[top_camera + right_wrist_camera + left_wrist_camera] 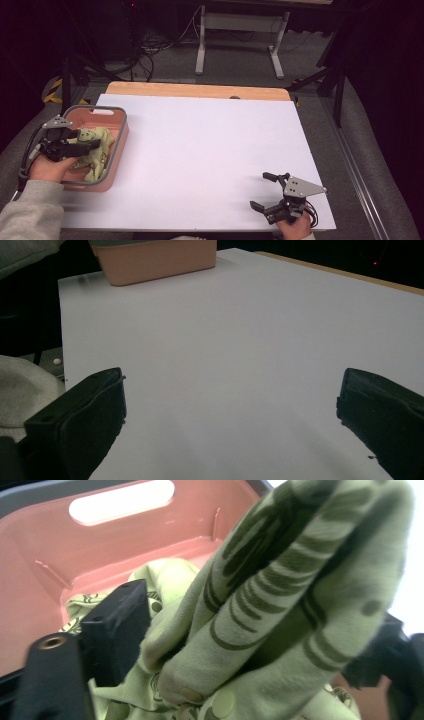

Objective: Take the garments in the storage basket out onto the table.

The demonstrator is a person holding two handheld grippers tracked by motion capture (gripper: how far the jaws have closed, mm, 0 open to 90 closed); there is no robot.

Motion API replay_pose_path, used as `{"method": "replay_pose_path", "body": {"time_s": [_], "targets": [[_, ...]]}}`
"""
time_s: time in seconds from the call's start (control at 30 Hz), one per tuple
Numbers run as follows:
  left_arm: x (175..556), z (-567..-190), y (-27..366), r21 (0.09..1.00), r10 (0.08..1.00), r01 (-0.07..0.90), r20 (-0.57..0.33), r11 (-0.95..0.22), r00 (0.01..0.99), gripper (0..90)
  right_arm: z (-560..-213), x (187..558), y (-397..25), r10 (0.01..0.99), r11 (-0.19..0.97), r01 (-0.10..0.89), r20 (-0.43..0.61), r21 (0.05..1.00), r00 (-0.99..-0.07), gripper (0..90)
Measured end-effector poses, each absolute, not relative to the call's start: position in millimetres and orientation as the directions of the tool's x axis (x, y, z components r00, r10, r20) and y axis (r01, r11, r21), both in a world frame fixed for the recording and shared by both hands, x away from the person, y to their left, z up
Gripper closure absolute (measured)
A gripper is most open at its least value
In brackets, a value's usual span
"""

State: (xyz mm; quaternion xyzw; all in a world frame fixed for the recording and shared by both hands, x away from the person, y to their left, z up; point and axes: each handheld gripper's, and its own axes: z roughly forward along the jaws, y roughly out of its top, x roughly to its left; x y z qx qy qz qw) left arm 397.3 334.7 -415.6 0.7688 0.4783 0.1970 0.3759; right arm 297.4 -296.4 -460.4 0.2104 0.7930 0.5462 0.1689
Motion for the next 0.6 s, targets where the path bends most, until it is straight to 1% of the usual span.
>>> {"method": "replay_pose_path", "body": {"time_s": [0.1, 0.17, 0.23, 0.37, 0.6], "targets": [[399.1, -416.6, 333.2, 0.743, 0.885, 0.600, -0.022, -0.297, 0.466, 23.0, -460.4, 297.4, -296.3, 0.517, 0.315, 0.151, -0.036, 0.937, -0.855, 0.3], [400.0, -416.9, 334.1, 0.742, 0.881, 0.604, -0.037, -0.291, 0.471, 27.8, -460.4, 297.3, -296.2, 0.516, 0.316, 0.150, -0.038, 0.937, -0.855, 0.3], [400.8, -417.0, 334.5, 0.737, 0.881, 0.609, -0.040, -0.292, 0.471, 30.1, -460.4, 297.4, -296.3, 0.515, 0.315, 0.149, -0.037, 0.937, -0.856, 0.3], [401.0, -417.3, 334.0, 0.736, 0.878, 0.609, -0.041, -0.297, 0.478, 40.8, -460.3, 297.3, -296.2, 0.515, 0.315, 0.147, -0.039, 0.937, -0.856, 0.3], [400.2, -417.2, 331.4, 0.733, 0.879, 0.602, -0.014, -0.315, 0.476, 52.4, -460.2, 297.2, -296.3, 0.515, 0.315, 0.146, -0.039, 0.938, -0.856, 0.3]]}}
